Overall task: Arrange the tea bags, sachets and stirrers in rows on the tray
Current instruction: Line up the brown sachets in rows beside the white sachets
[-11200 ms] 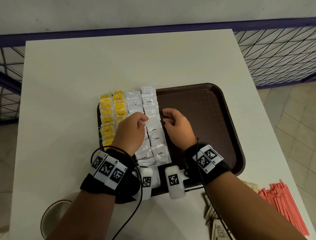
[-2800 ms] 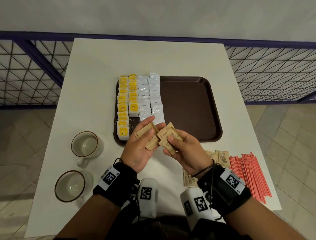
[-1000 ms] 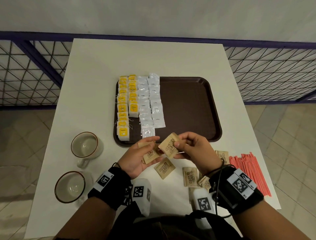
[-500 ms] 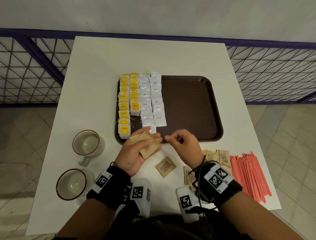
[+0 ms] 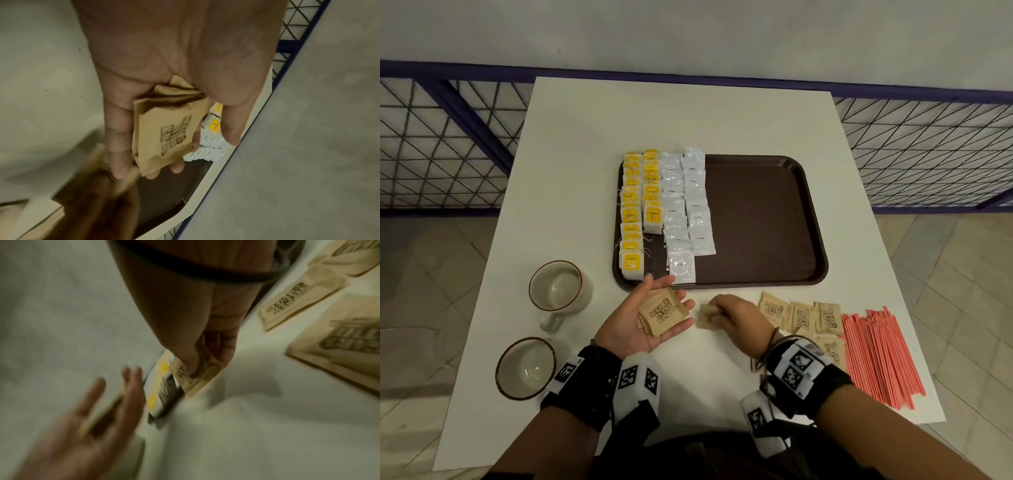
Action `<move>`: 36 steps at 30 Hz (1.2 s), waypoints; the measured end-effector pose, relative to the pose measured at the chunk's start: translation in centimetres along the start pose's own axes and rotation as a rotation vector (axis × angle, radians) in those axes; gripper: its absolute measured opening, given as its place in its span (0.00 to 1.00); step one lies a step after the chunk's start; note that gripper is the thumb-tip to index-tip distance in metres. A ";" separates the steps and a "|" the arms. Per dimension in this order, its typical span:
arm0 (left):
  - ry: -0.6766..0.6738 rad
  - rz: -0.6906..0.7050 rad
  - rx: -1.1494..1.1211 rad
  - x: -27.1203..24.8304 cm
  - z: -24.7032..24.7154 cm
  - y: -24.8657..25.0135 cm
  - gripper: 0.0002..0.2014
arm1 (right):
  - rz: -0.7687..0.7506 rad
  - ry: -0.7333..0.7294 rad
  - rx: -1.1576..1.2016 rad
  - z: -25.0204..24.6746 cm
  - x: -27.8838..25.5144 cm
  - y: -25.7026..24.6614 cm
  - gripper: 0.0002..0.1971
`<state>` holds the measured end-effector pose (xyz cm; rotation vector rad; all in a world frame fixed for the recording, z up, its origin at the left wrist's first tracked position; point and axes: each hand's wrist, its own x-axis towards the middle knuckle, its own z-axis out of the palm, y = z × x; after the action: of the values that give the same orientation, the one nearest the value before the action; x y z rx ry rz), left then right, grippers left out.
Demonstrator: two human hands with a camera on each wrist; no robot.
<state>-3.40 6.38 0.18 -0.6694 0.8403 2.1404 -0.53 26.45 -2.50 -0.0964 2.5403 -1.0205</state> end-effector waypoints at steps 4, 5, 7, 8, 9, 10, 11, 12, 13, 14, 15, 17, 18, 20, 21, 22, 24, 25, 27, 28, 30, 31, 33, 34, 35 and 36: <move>0.017 0.002 -0.013 0.2 0.3 0.2 0.27 | -0.081 0.175 0.466 -4.2 -0.7 -3.3 0.12; 0.013 -0.009 -0.013 0.3 0.5 0.2 0.29 | -0.123 0.127 0.490 -4.7 -0.7 -4.4 0.11; -0.021 -0.045 -0.026 0.4 1.2 -0.1 0.35 | -0.200 0.070 0.346 -4.6 -0.3 -6.1 0.10; -0.041 -0.061 -0.041 0.4 1.6 -0.3 0.38 | -0.234 0.087 0.230 -4.1 0.0 -6.7 0.10; -0.055 -0.073 -0.059 0.4 2.0 -0.5 0.40 | -0.265 0.129 0.104 -3.5 0.3 -7.1 0.11; -0.063 -0.081 -0.075 0.5 2.3 -0.7 0.41 | -0.290 0.186 -0.018 -3.0 0.6 -7.1 0.14; -0.066 -0.080 -0.073 0.4 2.6 -0.8 0.41 | -0.301 0.241 -0.108 -2.4 0.8 -7.1 0.18; -0.069 -0.074 -0.048 0.5 2.8 -0.9 0.40 | -0.304 0.275 -0.167 -2.3 0.9 -6.8 0.22; -0.069 -0.066 -0.005 0.5 3.0 -1.0 0.39 | -0.321 0.272 -0.203 -2.2 1.0 -6.6 0.27; -0.072 -0.060 0.035 0.4 2.9 -0.9 0.39 | -0.352 0.220 -0.229 -2.3 1.0 -6.6 0.32; -0.078 -0.064 0.065 0.4 2.8 -0.8 0.39 | -0.379 0.135 -0.259 -2.4 1.0 -6.6 0.37; -0.076 -0.084 0.087 0.5 2.5 -0.7 0.41 | -0.409 -0.007 -0.347 -2.3 0.8 -6.4 0.45; -0.077 -0.093 0.090 0.5 2.4 -0.7 0.42 | -0.424 -0.024 -0.393 -2.2 0.8 -6.2 0.45; -0.081 -0.085 0.098 0.6 2.3 -0.9 0.42 | -0.453 0.020 -0.472 -1.7 0.9 -5.7 0.41; -0.081 -0.067 0.114 0.6 2.2 -1.1 0.42 | -0.463 0.067 -0.499 -1.4 1.0 -5.6 0.37; -0.089 -0.042 0.126 0.7 2.2 -1.3 0.43 | -0.466 0.112 -0.519 -1.2 1.0 -5.5 0.34; -0.106 0.041 0.172 1.0 2.2 -1.7 0.48 | -0.464 0.195 -0.577 -0.8 1.1 -5.5 0.27; -0.116 0.081 0.205 1.0 2.4 -1.9 0.46 | -0.459 0.231 -0.615 -0.5 1.1 -5.4 0.24; -0.141 0.141 0.256 1.2 2.5 -2.2 0.37 | -0.446 0.274 -0.656 0.0 0.9 -5.3 0.22; -0.146 0.154 0.263 1.3 2.5 -2.3 0.34 | -0.440 0.285 -0.667 0.2 0.8 -5.4 0.22; -0.125 0.167 0.240 1.6 2.2 -2.3 0.34 | -0.415 0.248 -0.642 -0.2 0.7 -5.6 0.26; -0.128 0.176 0.216 1.8 2.0 -2.2 0.35 | -0.400 0.205 -0.559 -0.7 0.6 -5.5 0.31; -0.158 0.193 0.173 2.0 1.8 -1.8 0.38 | -0.320 0.070 -0.245 -2.0 0.4 -5.2 0.44; -0.156 0.209 0.142 2.2 1.7 -1.5 0.37 | -0.296 0.052 -0.050 -2.4 0.4 -5.1 0.47; -0.138 0.238 0.109 2.3 1.8 -1.0 0.35 | -0.267 0.082 0.158 -2.6 0.5 -5.0 0.47; -0.124 0.284 0.091 2.6 1.9 -0.5 0.34 | -0.192 0.125 0.368 -2.7 0.6 -4.9 0.43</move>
<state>-4.90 9.15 -0.51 -0.3843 1.0073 2.3507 -2.53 24.48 2.40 -0.1792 2.4384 -1.5964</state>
